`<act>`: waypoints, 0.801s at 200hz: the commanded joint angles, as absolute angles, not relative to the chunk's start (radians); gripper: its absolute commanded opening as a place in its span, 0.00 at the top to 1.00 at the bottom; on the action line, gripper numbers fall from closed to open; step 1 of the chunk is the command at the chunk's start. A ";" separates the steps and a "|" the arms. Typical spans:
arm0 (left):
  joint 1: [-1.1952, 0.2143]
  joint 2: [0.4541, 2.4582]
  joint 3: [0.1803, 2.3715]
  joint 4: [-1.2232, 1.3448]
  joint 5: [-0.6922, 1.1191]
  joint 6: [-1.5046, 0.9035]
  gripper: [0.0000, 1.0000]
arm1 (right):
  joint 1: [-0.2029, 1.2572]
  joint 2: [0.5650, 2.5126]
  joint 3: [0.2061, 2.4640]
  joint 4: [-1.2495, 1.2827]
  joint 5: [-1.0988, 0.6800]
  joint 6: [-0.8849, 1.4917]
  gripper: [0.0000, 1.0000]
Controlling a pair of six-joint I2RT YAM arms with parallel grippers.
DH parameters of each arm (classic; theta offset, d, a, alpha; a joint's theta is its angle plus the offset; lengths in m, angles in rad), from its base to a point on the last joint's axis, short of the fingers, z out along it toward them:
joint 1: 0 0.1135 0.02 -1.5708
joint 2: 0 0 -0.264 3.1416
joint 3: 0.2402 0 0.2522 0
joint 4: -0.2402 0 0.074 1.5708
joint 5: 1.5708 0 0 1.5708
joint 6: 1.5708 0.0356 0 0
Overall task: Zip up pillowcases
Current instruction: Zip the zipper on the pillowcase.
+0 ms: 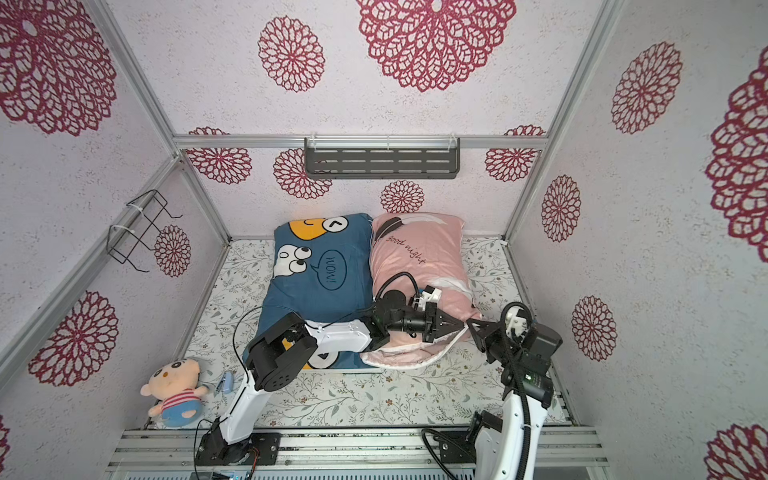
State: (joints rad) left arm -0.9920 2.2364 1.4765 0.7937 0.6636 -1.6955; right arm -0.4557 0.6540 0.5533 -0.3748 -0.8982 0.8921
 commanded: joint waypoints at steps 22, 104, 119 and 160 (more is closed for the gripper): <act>-1.002 2.203 1.466 0.720 0.683 -1.654 1.00 | -0.456 0.658 0.642 -0.316 -0.937 0.871 1.00; -1.000 2.188 1.447 0.700 0.680 -1.629 1.00 | -0.459 0.677 0.674 -0.304 -0.938 0.874 1.00; -0.999 2.184 1.439 0.693 0.681 -1.622 1.00 | -0.462 0.680 0.676 -0.298 -0.937 0.877 1.00; -0.996 2.175 1.420 0.684 0.678 -1.612 1.00 | -0.469 0.690 0.694 -0.285 -0.932 0.885 1.00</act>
State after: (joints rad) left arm -0.9924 2.2086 1.4517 0.7341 0.6640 -1.6222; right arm -0.4599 0.6941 0.6209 -0.3866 -0.8982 0.8909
